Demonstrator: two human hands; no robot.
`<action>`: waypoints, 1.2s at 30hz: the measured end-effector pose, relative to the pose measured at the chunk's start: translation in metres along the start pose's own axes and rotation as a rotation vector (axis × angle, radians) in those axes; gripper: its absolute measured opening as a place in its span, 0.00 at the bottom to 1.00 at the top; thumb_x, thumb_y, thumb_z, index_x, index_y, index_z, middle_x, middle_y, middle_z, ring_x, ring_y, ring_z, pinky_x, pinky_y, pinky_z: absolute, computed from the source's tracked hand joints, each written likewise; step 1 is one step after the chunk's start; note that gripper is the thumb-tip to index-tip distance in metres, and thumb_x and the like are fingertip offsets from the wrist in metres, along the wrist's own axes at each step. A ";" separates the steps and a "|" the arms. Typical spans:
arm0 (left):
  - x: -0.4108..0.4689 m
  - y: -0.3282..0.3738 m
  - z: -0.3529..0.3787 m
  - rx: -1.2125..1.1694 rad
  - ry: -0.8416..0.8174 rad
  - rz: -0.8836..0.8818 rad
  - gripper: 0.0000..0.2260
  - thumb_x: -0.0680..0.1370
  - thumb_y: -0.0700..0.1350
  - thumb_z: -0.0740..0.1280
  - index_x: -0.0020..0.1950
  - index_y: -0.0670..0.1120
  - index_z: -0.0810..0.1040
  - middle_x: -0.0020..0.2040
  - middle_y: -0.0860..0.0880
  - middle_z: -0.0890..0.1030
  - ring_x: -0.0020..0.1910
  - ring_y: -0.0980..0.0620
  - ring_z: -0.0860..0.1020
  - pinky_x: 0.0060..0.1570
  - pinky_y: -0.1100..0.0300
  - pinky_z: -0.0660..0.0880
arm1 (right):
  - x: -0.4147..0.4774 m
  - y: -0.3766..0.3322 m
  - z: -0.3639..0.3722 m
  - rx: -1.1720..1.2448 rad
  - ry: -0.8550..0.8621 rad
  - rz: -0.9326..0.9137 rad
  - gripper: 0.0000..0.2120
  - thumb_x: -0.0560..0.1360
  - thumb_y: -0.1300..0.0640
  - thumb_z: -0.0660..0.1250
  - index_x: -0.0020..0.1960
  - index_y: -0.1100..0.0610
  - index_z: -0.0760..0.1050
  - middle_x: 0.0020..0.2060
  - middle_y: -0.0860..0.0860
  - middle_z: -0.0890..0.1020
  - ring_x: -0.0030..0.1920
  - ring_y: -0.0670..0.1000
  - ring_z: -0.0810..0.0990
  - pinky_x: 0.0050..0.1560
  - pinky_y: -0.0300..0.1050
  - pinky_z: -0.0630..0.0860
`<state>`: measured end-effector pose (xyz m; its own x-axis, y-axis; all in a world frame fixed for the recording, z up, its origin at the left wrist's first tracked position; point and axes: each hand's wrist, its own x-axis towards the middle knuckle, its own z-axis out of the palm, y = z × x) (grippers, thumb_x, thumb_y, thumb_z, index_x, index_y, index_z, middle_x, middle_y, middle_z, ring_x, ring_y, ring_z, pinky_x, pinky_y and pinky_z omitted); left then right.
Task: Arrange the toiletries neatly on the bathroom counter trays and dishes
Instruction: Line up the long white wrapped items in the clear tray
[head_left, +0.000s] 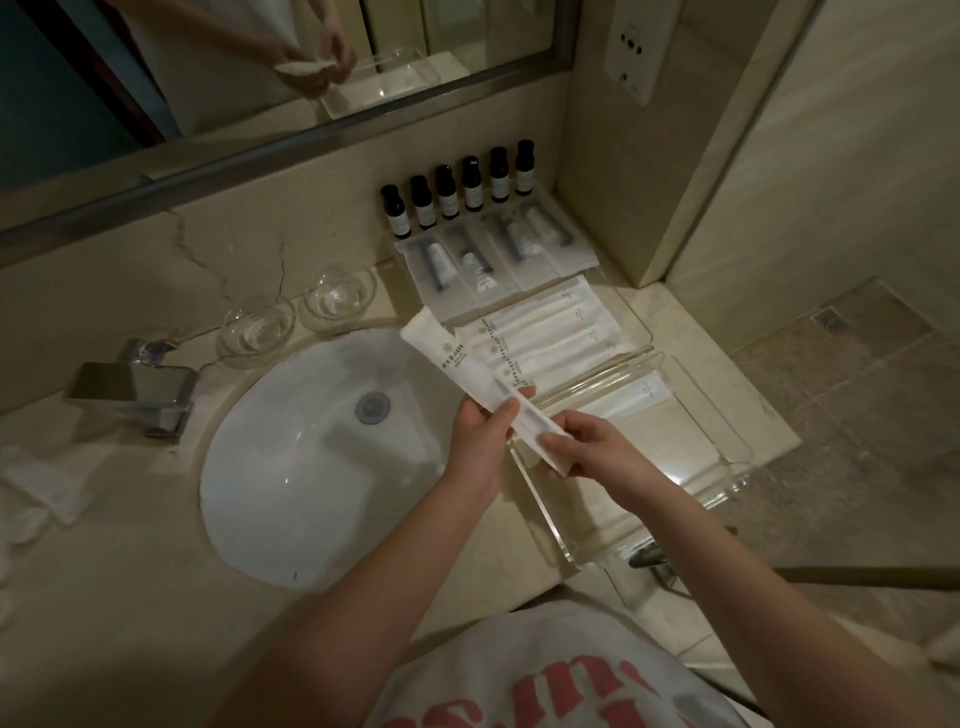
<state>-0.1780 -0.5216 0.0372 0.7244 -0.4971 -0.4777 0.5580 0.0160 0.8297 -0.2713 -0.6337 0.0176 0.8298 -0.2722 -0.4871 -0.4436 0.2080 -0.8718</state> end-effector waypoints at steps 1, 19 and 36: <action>0.001 0.000 -0.001 -0.012 -0.006 -0.003 0.10 0.78 0.34 0.61 0.53 0.48 0.74 0.49 0.48 0.82 0.49 0.54 0.80 0.49 0.61 0.75 | 0.000 0.002 -0.001 0.013 0.033 -0.014 0.05 0.75 0.62 0.66 0.41 0.57 0.74 0.32 0.51 0.76 0.29 0.46 0.75 0.36 0.41 0.74; 0.007 -0.032 0.000 1.278 -0.135 0.143 0.11 0.75 0.47 0.67 0.50 0.41 0.79 0.47 0.46 0.81 0.48 0.46 0.78 0.45 0.60 0.71 | -0.008 0.020 -0.100 -0.207 0.580 0.027 0.17 0.67 0.62 0.75 0.54 0.57 0.76 0.49 0.52 0.76 0.49 0.52 0.74 0.50 0.50 0.74; 0.007 -0.054 -0.001 1.789 -0.311 0.494 0.16 0.74 0.53 0.66 0.56 0.44 0.77 0.53 0.45 0.76 0.57 0.45 0.72 0.56 0.51 0.67 | 0.001 0.057 -0.067 -1.152 0.708 -0.182 0.15 0.69 0.55 0.73 0.53 0.58 0.79 0.51 0.59 0.78 0.49 0.62 0.76 0.43 0.54 0.75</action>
<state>-0.2028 -0.5255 -0.0115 0.4628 -0.8531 -0.2411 -0.8240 -0.5142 0.2379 -0.3188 -0.6851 -0.0362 0.7109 -0.7030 0.0197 -0.6653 -0.6813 -0.3052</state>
